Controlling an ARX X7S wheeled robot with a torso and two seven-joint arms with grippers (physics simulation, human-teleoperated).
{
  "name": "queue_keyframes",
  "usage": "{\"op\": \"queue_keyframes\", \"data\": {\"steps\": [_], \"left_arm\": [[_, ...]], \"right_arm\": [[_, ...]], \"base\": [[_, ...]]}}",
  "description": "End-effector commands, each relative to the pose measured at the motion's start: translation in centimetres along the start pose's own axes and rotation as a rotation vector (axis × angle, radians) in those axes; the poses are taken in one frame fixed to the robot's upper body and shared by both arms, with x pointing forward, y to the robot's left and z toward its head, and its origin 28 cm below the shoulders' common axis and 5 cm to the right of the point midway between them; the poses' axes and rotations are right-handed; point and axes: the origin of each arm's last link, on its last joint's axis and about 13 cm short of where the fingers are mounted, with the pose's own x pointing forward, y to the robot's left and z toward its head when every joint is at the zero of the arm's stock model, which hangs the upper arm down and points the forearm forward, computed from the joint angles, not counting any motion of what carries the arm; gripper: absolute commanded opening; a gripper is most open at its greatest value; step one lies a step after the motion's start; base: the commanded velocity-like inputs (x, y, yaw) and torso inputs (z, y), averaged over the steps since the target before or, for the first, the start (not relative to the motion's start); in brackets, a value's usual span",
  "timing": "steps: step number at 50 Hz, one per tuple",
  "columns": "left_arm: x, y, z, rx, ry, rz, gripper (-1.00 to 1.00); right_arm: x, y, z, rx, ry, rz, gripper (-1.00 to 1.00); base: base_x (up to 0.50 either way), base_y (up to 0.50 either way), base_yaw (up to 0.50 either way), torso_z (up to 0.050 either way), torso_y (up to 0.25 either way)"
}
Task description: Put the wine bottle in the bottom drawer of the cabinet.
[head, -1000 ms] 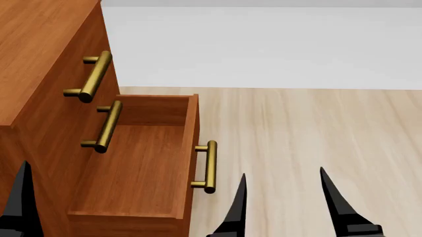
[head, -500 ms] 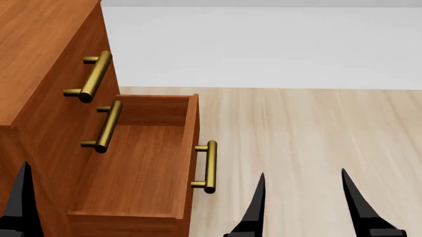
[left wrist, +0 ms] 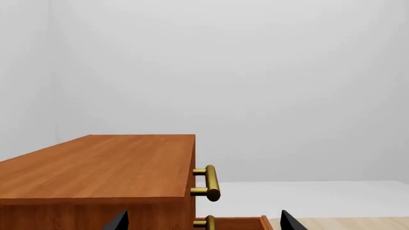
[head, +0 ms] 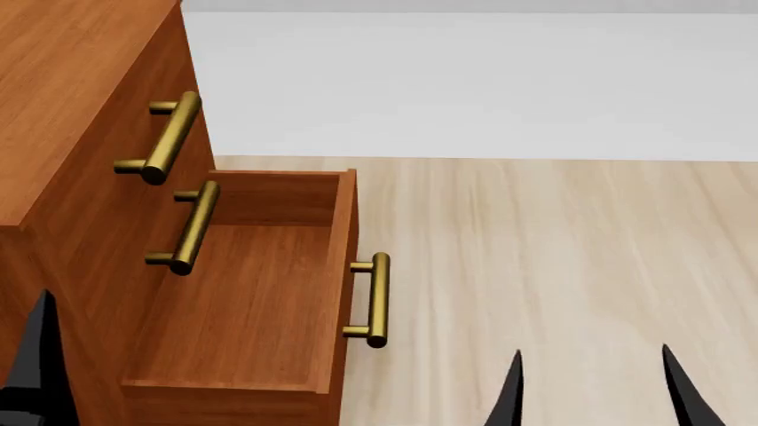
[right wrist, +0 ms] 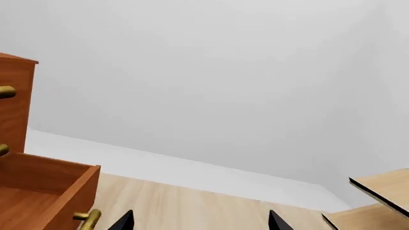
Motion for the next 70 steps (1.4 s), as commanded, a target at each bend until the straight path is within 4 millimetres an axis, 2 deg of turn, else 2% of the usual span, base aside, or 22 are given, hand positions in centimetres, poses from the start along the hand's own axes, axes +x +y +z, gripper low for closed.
{"op": "queue_keyframes", "data": {"steps": [1, 29, 70], "left_arm": [[0.1, -0.1, 0.0, 0.0, -0.001, -0.002, 1.0], [0.2, 0.0, -0.6, 0.001, 0.013, -0.002, 1.0], [0.2, 0.2, -0.5, 0.004, 0.009, 0.012, 1.0]], "right_arm": [[-0.9, -0.8, -0.5, -0.035, 0.03, -0.025, 1.0], [-2.2, -2.2, -2.6, -0.054, 0.094, -0.132, 1.0], [-2.5, -4.7, -4.9, -0.044, 0.154, -0.286, 1.0]], "base": [[0.0, 0.0, 0.0, 0.0, 0.0], [0.0, 0.0, 0.0, 0.0, 0.0], [0.0, 0.0, 0.0, 0.0, 0.0]]}}
